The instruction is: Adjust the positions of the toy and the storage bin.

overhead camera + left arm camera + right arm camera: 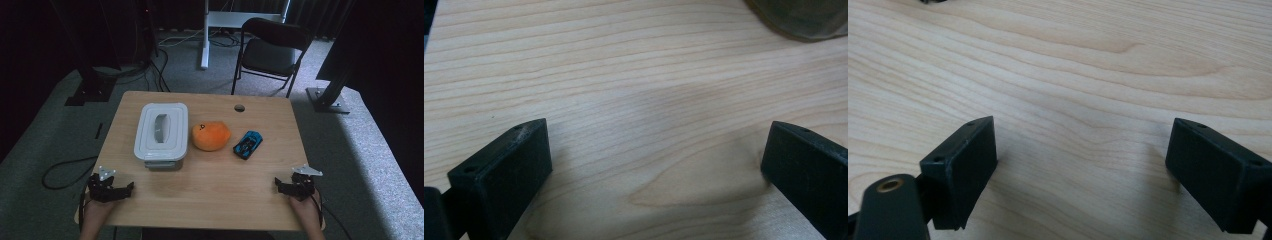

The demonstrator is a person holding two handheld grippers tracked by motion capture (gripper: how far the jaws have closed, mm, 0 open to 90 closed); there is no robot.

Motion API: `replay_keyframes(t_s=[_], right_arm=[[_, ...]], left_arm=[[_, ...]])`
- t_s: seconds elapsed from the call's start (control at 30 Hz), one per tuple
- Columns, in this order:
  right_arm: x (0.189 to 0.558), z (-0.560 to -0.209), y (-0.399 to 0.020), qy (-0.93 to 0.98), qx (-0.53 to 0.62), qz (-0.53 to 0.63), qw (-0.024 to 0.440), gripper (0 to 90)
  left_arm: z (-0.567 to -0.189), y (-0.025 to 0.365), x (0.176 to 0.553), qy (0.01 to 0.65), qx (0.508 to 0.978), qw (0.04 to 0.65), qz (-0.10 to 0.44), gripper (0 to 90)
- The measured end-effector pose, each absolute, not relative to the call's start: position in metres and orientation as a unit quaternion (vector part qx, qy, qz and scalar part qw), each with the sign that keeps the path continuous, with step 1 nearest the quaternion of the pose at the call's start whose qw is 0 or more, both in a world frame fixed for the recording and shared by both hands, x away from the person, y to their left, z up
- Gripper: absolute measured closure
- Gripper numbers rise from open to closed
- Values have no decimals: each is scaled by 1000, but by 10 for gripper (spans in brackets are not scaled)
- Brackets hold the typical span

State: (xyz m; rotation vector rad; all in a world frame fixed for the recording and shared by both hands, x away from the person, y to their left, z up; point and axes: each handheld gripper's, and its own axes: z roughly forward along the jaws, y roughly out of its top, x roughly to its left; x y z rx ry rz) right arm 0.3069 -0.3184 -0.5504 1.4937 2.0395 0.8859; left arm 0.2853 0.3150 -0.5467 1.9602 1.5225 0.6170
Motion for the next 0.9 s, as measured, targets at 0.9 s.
replay_keyframes(t_s=[0.9], right_arm=[[299,-544,-304,753,533,322,213,146]], left_arm=[[-547,317,286,567,737,290,229,3]])
